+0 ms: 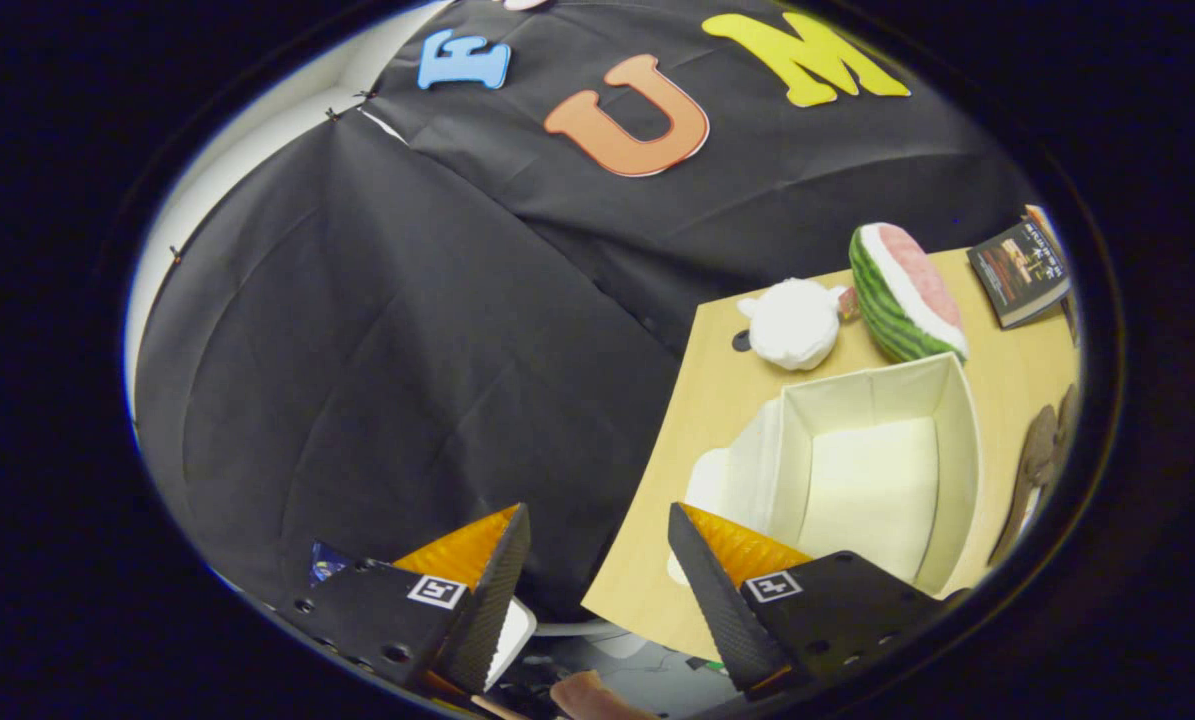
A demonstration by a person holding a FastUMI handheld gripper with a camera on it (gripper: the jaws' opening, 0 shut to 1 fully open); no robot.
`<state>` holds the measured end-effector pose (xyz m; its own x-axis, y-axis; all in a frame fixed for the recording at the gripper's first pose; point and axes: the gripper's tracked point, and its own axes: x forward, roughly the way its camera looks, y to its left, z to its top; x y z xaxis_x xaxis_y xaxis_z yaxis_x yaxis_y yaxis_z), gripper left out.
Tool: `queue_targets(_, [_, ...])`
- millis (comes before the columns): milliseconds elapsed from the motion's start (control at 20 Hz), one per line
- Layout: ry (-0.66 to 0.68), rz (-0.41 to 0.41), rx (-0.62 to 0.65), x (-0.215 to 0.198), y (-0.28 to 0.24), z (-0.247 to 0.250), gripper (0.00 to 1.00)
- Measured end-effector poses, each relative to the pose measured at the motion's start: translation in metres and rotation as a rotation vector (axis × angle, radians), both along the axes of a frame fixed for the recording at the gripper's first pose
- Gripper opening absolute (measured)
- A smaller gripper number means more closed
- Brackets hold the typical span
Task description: Open the storage box then place both shoes into the box .Put the left shoe in first, then the right shoe, with the right side of both shoes facing outward in a uniform manner.
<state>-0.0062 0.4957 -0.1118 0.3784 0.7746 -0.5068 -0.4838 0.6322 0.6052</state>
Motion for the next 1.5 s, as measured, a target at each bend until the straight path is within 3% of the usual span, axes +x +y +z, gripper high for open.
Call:
queue_targets(100, [-0.031,-0.024,-0.017,0.008,-0.023,0.000,0.95])
queue_targets(300, [-0.047,-0.067,-0.069,0.027,-0.084,-0.014,0.96])
queue_targets(650, [-0.060,-0.194,-0.202,0.071,-0.238,-0.052,0.96])
queue_targets(1000, [0.021,-0.291,-0.386,0.088,-0.384,-0.140,0.96])
queue_targets(1300, [0.155,-0.288,-0.540,0.072,-0.429,-0.238,0.94])
queue_targets(1450, [0.177,-0.330,-0.609,0.078,-0.438,-0.267,0.89])
queue_targets(1500, [0.176,-0.347,-0.625,0.083,-0.439,-0.270,0.81])
